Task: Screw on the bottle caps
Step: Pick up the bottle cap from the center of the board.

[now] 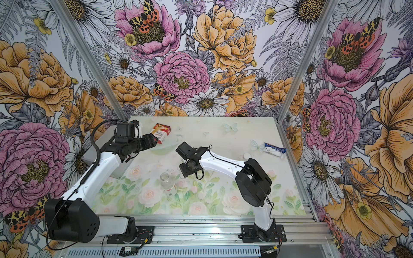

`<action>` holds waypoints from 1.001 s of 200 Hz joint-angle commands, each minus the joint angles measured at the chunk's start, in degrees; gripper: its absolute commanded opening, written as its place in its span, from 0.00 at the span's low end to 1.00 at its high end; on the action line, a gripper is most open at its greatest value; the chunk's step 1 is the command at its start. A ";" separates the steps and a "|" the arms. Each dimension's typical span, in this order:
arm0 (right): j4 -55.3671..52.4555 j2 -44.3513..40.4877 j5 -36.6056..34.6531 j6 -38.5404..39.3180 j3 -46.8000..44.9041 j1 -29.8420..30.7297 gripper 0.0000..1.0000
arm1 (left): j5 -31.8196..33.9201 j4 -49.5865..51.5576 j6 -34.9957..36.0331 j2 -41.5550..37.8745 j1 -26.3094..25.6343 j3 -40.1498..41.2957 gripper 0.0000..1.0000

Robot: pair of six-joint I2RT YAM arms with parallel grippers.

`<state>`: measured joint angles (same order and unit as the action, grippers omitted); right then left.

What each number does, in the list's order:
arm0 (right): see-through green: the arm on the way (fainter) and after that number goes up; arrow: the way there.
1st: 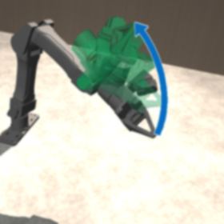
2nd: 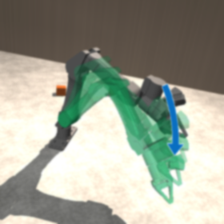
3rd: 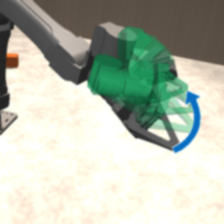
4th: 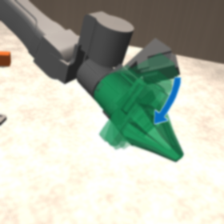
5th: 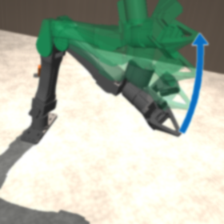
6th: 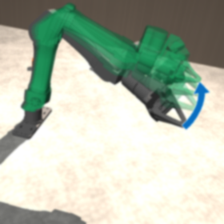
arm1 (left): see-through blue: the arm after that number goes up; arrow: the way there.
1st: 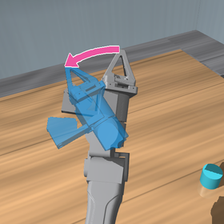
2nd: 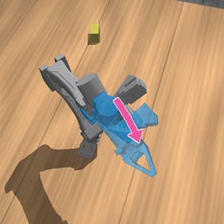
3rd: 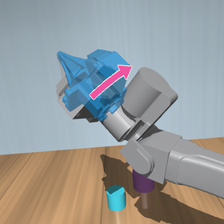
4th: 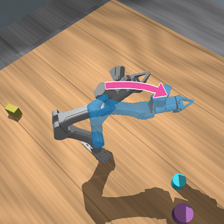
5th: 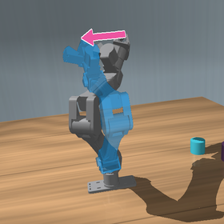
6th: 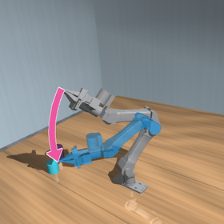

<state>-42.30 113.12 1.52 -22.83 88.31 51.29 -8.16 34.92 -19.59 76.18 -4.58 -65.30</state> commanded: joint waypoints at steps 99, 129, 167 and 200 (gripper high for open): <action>2.29 12.62 -2.89 -0.20 6.86 1.55 0.56 | -3.42 0.08 0.73 -2.63 2.39 3.31 0.75; 2.31 13.59 -2.88 -0.37 6.60 1.78 0.54 | -3.36 0.09 0.79 -2.96 2.39 3.47 0.75; 2.26 13.49 -4.16 -0.90 6.16 1.71 0.46 | -4.18 0.06 0.39 -3.20 2.38 4.00 0.75; 1.89 9.82 -4.44 -1.51 4.38 0.89 0.43 | -5.48 0.06 2.00 -3.96 1.36 5.12 0.77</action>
<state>-40.03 124.99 -1.91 -23.14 94.02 52.69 -11.60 35.29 -19.55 74.43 -2.61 -61.60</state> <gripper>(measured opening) 0.438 0.755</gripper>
